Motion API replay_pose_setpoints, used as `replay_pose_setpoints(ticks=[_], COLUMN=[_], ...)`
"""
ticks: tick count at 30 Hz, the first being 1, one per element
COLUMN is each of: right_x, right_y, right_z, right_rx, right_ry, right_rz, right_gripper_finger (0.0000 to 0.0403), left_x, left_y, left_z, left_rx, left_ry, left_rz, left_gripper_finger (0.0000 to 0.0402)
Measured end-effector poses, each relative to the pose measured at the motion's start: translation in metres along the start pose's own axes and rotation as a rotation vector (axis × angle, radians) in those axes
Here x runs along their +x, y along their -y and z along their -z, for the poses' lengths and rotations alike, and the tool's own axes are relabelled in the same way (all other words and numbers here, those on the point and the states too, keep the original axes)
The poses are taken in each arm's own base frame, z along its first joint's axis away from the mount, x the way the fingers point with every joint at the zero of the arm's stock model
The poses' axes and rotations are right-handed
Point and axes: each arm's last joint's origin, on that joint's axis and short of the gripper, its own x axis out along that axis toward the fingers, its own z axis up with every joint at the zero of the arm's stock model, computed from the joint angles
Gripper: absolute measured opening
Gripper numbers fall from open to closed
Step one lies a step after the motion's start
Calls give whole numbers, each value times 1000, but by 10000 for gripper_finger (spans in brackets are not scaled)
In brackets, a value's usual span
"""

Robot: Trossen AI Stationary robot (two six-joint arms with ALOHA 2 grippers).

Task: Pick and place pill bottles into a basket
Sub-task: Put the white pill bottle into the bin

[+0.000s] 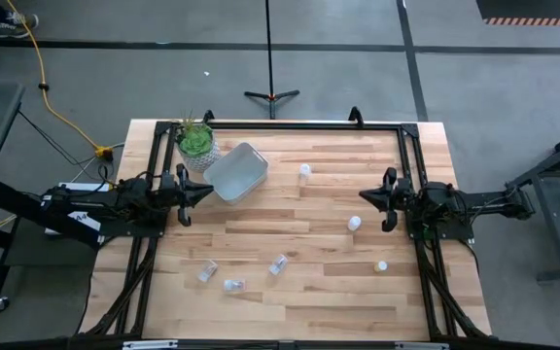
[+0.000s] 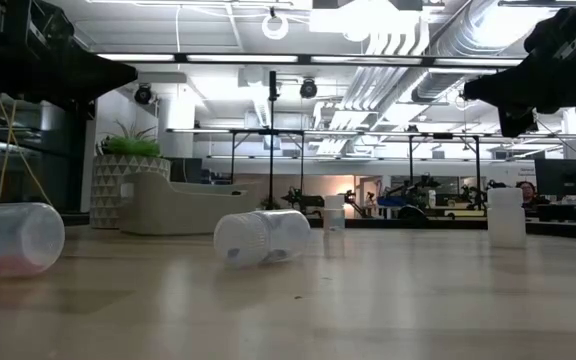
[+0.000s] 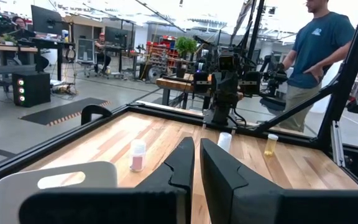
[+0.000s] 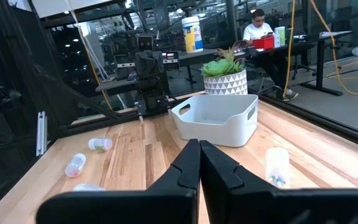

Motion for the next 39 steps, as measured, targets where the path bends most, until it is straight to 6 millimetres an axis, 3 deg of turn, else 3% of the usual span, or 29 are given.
replay_pose_setpoints(ticks=[7, 12, 17, 25, 30, 39], right_x=[-1, -1, -2, 4, 25, 69], right_y=[0, 2, 3, -9, -19, -44], right_z=[-11, -10, -15, -55, -74, -101], right_rx=[475, 578, 535, 437, 325, 110], right_ry=[108, 125, 170, 138, -79, -587], right_rz=[48, 95, 131, 115, 192, 163], right_gripper_finger=[0, 2, 42, 171, 207, 211], left_x=[0, 0, 0, 0, 0, 0], left_y=[-1, -1, -1, -3, -3, -4], left_z=[-1, -1, -1, -1, -1, 0], left_rx=[-3, -25, -55, -103, -107, -104], left_ry=[11, 11, 11, 28, 28, 22], left_rz=[-20, -19, -20, -115, -120, -137], left_gripper_finger=[65, 65, 65, 65, 65, 65])
